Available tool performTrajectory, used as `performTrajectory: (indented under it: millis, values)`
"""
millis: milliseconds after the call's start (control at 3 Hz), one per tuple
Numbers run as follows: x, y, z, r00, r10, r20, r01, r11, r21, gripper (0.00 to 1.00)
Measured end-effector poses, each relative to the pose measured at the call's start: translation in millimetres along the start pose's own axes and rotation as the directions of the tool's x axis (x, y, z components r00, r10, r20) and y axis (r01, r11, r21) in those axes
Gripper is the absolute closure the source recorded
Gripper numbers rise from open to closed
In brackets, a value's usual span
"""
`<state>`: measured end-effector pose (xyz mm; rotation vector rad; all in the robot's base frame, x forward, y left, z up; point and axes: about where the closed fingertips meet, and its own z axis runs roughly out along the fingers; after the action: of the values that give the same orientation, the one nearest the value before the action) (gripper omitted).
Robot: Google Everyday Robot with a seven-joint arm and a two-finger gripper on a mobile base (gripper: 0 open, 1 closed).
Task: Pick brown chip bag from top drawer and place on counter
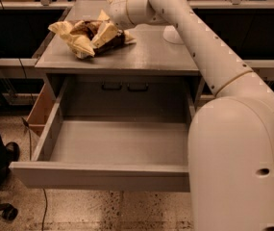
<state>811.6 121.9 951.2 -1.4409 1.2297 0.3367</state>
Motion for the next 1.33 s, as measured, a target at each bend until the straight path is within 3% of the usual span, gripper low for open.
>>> performTrajectory:
  millis: [333, 667, 1000, 1333]
  values:
    - [1, 14, -38, 0.999, -0.025, 0.028, 0.025, 0.9991, -0.035, 0.0]
    - [16, 37, -100, 0.999, -0.025, 0.036, 0.027, 0.9981, -0.056, 0.0]
    - [34, 78, -168, 1.0, -0.026, -0.003, 0.026, 0.997, -0.073, 0.0]
    - [43, 110, -185, 0.997, -0.04, -0.061, 0.031, 0.989, -0.145, 0.0]
